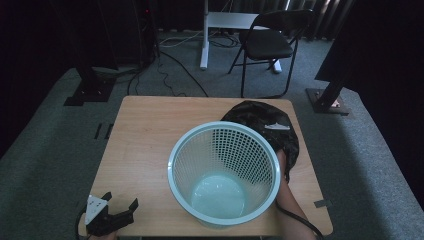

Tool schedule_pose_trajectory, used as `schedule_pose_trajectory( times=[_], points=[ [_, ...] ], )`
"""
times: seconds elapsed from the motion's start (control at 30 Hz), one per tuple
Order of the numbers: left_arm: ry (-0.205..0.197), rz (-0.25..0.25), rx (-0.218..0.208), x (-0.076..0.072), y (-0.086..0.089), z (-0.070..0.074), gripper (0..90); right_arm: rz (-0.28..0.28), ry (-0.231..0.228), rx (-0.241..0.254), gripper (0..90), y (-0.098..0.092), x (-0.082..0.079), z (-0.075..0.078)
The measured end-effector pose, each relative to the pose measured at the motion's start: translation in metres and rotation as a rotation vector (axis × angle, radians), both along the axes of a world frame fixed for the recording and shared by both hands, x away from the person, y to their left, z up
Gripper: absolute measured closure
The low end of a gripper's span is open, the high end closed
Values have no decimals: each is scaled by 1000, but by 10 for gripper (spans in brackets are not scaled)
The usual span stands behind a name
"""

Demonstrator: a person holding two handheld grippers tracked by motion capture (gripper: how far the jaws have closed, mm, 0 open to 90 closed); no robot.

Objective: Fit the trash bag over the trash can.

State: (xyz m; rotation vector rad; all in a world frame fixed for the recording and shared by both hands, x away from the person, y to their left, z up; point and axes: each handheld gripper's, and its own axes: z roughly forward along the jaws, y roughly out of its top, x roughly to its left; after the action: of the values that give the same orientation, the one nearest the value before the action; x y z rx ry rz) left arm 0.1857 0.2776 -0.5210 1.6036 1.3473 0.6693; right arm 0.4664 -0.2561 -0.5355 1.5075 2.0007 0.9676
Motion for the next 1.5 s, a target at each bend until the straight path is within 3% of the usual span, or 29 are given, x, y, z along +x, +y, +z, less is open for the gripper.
schedule_pose_trajectory(
  times=[0.23, 0.67, 0.97, 1.2, 1.5],
  points=[
    [-15, -13, 2, 0, -2, 0, 1, 5, -64, 24, 825, -12, -10, 25],
    [-13, -24, 8, 2, -5, 0, 1, 5, -222, 74, 832, -33, -32, 91],
    [-10, -26, 10, 2, -5, 0, 1, -12, -317, 84, 832, -51, -49, 134],
    [-12, -32, 10, 3, -7, 0, 1, -12, -391, 84, 832, -69, -67, 177],
    [-8, -39, 14, 5, -9, 0, 1, 12, -514, 71, 832, -91, -102, 240]
  ],
)
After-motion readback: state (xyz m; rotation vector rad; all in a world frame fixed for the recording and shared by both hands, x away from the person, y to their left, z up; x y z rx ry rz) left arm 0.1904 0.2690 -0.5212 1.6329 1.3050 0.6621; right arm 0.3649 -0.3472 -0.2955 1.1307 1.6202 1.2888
